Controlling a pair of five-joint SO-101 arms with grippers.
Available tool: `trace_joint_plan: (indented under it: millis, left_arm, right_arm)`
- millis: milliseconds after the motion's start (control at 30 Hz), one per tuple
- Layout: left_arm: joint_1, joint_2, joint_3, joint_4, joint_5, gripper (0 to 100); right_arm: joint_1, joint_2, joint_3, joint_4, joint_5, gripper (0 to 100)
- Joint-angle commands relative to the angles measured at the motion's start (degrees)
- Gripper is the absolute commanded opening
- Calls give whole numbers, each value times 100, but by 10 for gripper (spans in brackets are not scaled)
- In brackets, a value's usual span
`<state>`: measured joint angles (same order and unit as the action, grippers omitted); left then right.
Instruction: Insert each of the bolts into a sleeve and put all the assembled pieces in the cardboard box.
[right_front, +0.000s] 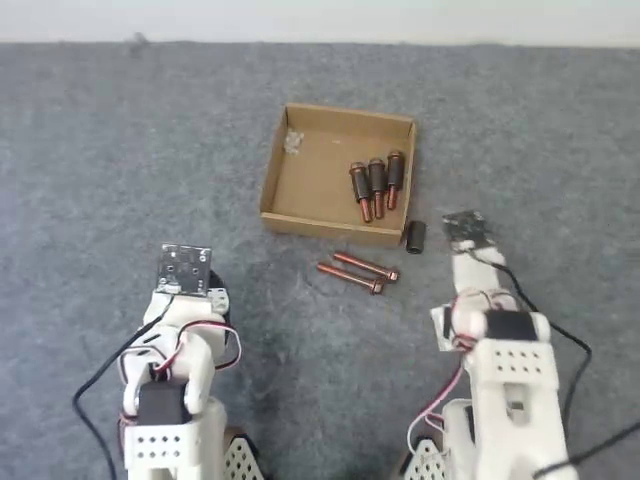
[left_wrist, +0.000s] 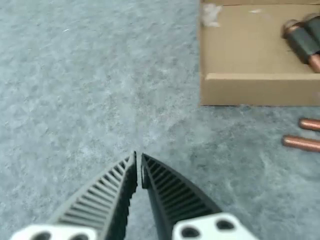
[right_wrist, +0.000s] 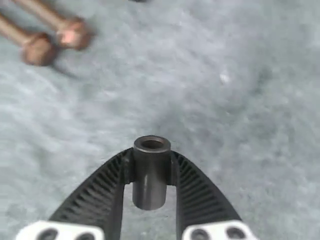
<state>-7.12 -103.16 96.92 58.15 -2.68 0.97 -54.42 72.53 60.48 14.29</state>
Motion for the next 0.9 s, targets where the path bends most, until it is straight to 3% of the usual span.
trace_joint_plan:
  millis: [0,233,367,533,867]
  left_arm:
    - [158,-123,-40,-123,9,12]
    - [615,-123,-40,-299,62,12]
    - [738,-123,-40,-554,589,12]
    - [738,211,-145,-1020,545,12]
    - [1073,4448,-3319,-985,554,12]
  right_arm:
    - [497,-743,255,-259,-53,6]
    - [884,-2035,1002,-954,-1512,6]
    - [892,-2712,1398,-1086,-1538,6]
    - [892,-3662,1987,-1305,-1547,6]
    - [901,-4963,2391,-840,-1565,6]
